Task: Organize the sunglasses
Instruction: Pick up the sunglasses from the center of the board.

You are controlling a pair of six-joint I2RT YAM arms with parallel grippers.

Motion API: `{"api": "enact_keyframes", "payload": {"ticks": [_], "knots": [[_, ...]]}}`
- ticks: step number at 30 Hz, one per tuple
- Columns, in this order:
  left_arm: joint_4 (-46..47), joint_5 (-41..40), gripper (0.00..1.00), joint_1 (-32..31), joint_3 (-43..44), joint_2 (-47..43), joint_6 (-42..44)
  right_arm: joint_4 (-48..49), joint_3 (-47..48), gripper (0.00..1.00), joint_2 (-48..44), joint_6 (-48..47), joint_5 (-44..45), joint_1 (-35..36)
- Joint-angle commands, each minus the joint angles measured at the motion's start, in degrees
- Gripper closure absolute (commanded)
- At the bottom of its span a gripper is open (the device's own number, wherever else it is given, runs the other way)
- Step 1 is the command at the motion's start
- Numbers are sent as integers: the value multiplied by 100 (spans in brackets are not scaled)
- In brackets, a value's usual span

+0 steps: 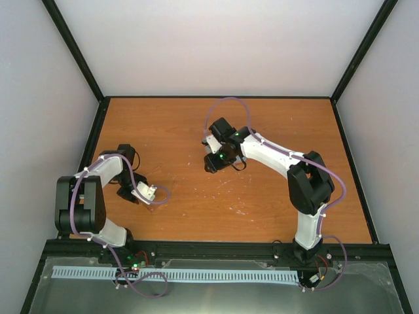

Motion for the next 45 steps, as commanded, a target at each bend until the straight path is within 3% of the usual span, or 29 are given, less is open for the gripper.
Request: {"api": "enact_keyframes", "payload": {"ticks": [1,9,20,30,38,42,45], "knots": [[108,-97,55,-38,105,91,1307,66,-32,50,-140,46,9,-39],[280,-207,68,-40,30,133,1138,76,-19,50,-110,28,-10,-68],[519,-294,70,-39,-196,199,937,105,-150,50,-175,66,-19,-69],[1044,266,89,-97,-177,-73,630,143,-105,50,-201,140,163,-99],[2937,1438,97,-675,5,-538,-802,455,235,52,-499,638,316,-742],[5009,1850,99,-1001,-91,-720,-1878,733,513,51,-867,1010,192,-1492],[6530,2004,99,-1170,-243,-731,-2626,1201,561,47,-1116,1575,-686,-2300]]}}
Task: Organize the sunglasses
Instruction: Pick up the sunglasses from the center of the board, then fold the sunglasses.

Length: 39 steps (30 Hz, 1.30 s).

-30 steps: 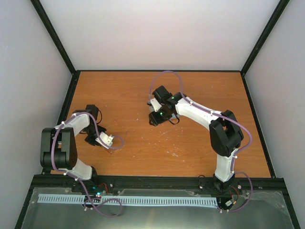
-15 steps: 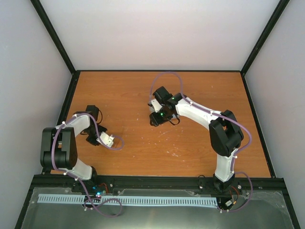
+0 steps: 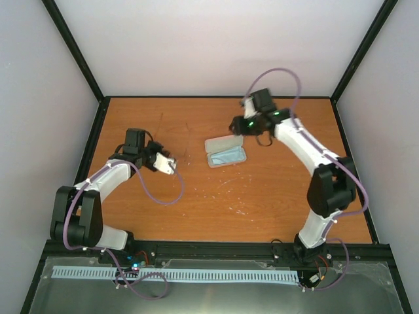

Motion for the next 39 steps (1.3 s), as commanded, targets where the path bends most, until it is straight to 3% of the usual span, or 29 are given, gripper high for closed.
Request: {"api": "enact_keyframes", "payload": {"ticks": [1,7,15,19,25,39], "knots": [[2937,659,99,-230,-62,-121,-1380,836,261,46,-558,985,-1139,-1070],[4381,1371,99,-293,-276,-166,-1812,1252,400,46,154,1584,-3766,-1572],[6210,2792,99,-418,-652,-106,-1871,1349,715,43,1003,1852,-5881,-1361],[6872,3042,99,-520,-683,153,-1726,706,982,41,1206,1443,-6344,-1031],[7169,3404,99,-548,-662,464,-1414,1256,864,39,1107,1910,-6672,-771],[7625,3854,99,-633,-395,959,-1280,976,1304,42,1182,1651,-6755,-18]]}}
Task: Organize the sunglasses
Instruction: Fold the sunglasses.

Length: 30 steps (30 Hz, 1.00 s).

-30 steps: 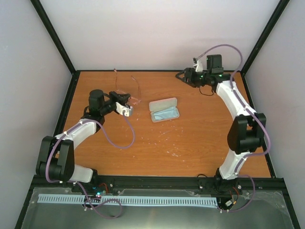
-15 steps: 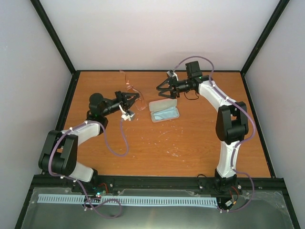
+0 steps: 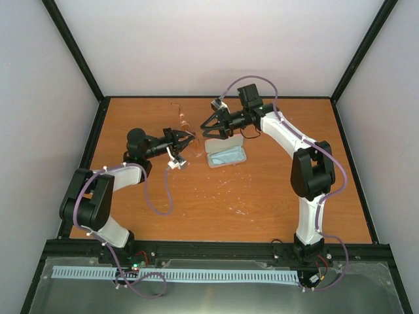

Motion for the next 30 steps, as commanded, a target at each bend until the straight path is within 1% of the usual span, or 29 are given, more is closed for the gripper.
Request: {"api": "enact_keyframes", "payload": {"ticks": [1,4,10,16,21,26,30], "knots": [[428,382,99,-112,261,114,58,-54,305,44,-38,-79,-210,205],[504,381,99,-131,341,195,20,-121,335,47,24,-132,-231,303],[742,309,99,-149,467,404,-41,-601,193,47,-17,-617,-330,454],[862,252,99,-149,530,506,-113,-802,1,48,-164,-815,-355,488],[1199,116,99,-158,648,587,-386,-1587,-121,47,-117,-1593,-182,473],[1159,31,99,-158,643,491,-422,-1997,-134,47,-179,-1945,-46,197],[1084,-29,99,-158,644,430,-428,-1921,-200,46,-346,-1838,1,-140]]}}
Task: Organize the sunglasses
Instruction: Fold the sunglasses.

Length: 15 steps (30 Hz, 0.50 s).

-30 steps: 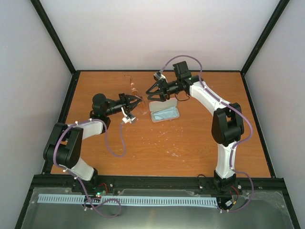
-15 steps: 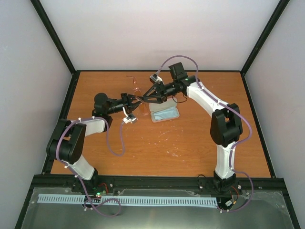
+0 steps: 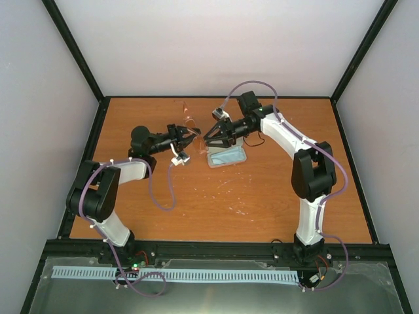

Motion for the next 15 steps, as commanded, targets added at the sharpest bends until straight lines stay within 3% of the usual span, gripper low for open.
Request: {"api": "enact_keyframes", "payload": {"ticks": [1,15], "knots": [[321,-194,99,10,314,-145,-120,-343,-183,46,-308,-55,62,-261],[433,89,99,-55,264,-88,-158,128,167,44,-195,412,-179,-139]]}}
